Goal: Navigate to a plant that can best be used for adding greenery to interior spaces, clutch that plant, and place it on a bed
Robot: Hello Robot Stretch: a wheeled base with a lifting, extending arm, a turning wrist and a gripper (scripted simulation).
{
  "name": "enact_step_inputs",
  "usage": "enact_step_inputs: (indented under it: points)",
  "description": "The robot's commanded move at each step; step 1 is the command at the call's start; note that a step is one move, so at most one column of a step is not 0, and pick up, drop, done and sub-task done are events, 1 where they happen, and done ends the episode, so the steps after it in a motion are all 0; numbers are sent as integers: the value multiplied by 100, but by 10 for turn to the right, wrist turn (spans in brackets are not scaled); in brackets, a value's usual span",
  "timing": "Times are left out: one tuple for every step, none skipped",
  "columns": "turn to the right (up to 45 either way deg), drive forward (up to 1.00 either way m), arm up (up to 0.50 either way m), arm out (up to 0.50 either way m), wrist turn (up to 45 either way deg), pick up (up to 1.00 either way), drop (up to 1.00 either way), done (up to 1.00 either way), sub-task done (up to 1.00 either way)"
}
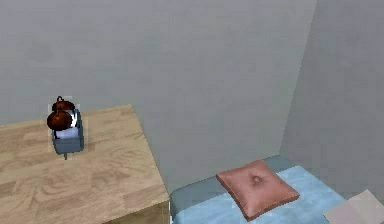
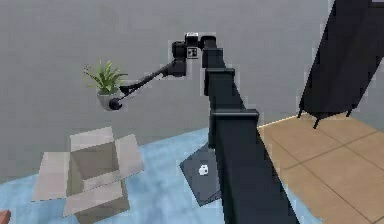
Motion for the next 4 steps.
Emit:
enact_step_inputs:
  points:
    - [0, 0, -46, 0, 0, 0, 0, 0, 0]
    - [0, 0, -32, 0, 0, 0, 0, 0, 0]
    - [0, 0, 0, 0, 0, 0, 100, 0, 0]
    - [0, 0, 10, 0, 0, 0, 0, 0, 0]
